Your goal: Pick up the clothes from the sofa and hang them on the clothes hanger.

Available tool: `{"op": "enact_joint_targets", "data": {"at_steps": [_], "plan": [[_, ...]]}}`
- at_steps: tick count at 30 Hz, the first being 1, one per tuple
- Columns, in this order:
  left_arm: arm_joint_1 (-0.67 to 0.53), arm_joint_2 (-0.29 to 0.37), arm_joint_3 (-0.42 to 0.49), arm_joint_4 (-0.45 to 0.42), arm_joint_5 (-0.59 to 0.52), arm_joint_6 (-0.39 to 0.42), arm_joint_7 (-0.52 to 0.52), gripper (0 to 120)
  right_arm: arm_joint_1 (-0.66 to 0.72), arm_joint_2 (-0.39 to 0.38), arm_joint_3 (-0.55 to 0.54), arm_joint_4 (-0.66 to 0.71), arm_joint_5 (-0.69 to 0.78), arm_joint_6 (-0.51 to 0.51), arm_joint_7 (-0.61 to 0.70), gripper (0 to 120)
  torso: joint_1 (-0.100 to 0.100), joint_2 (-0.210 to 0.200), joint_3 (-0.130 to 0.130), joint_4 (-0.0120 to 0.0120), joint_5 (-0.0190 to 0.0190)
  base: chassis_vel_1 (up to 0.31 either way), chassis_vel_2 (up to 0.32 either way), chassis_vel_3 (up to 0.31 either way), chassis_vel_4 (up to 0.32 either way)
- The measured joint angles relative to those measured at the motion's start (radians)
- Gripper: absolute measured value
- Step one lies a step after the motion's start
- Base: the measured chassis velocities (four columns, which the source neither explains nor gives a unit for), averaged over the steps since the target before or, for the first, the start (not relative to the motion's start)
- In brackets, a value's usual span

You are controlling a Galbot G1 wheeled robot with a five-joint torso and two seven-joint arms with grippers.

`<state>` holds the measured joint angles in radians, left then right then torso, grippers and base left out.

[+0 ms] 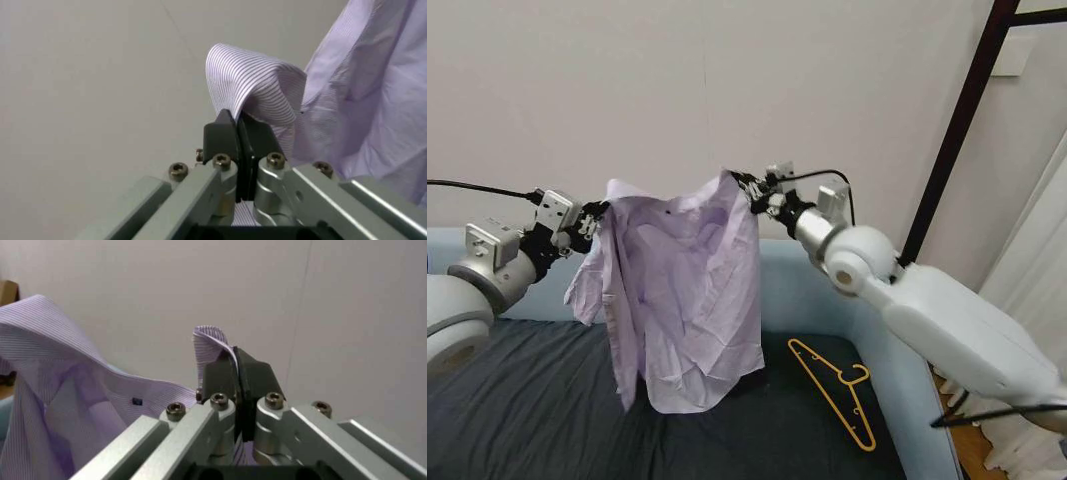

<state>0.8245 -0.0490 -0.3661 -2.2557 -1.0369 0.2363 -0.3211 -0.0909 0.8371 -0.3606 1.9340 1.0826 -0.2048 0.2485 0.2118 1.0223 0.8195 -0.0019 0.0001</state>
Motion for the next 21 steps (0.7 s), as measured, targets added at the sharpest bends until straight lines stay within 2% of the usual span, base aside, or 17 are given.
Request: {"op": "enact_joint_targets", "data": {"at_steps": [2,3,6,10,14,17,21], "plan": [[0.004,0.010,-0.023,-0.028,-0.001,0.013,-0.008,0,-0.036,-0.077,0.049,0.099,0.051,-0.023,0.077,0,0.000,0.000,0.000,0.0000,-0.0005,0.000,0.000,0.000,0.000],[0.004,0.010,-0.023,-0.028,-0.001,0.013,-0.008,0,-0.036,-0.077,0.049,0.099,0.051,-0.023,0.077,0,0.000,0.000,0.000,0.0000,-0.0005,0.000,0.000,0.000,0.000],[0.005,0.017,-0.057,-0.037,-0.004,0.028,-0.014,0,-0.072,-0.159,0.110,0.217,0.133,-0.058,0.176,0,0.000,0.000,0.000,0.0005,-0.0007,0.000,0.000,0.000,0.000],[0.004,0.019,-0.070,-0.015,0.005,0.031,-0.004,0,-0.110,-0.195,0.161,0.297,0.183,-0.089,0.237,0,0.000,0.000,0.000,0.0005,-0.0007,0.000,0.000,0.000,0.000],[0.009,-0.008,-0.061,0.040,0.024,0.030,0.003,0,-0.154,-0.193,0.185,0.320,0.171,-0.104,0.257,0,0.000,0.000,0.000,0.0006,-0.0009,0.000,0.000,0.000,0.000],[0.042,-0.036,-0.051,0.071,0.061,0.031,0.007,0,-0.176,-0.166,0.175,0.284,0.131,-0.102,0.256,0,0.000,0.000,0.000,0.0005,-0.0014,0.000,0.000,0.000,0.000],[0.125,-0.106,-0.039,0.120,0.126,0.046,0.009,0,-0.254,-0.078,0.154,0.172,0.052,-0.080,0.256,0,0.000,0.000,0.000,0.0010,-0.0014,0.000,0.000,0.000,0.000]]}}
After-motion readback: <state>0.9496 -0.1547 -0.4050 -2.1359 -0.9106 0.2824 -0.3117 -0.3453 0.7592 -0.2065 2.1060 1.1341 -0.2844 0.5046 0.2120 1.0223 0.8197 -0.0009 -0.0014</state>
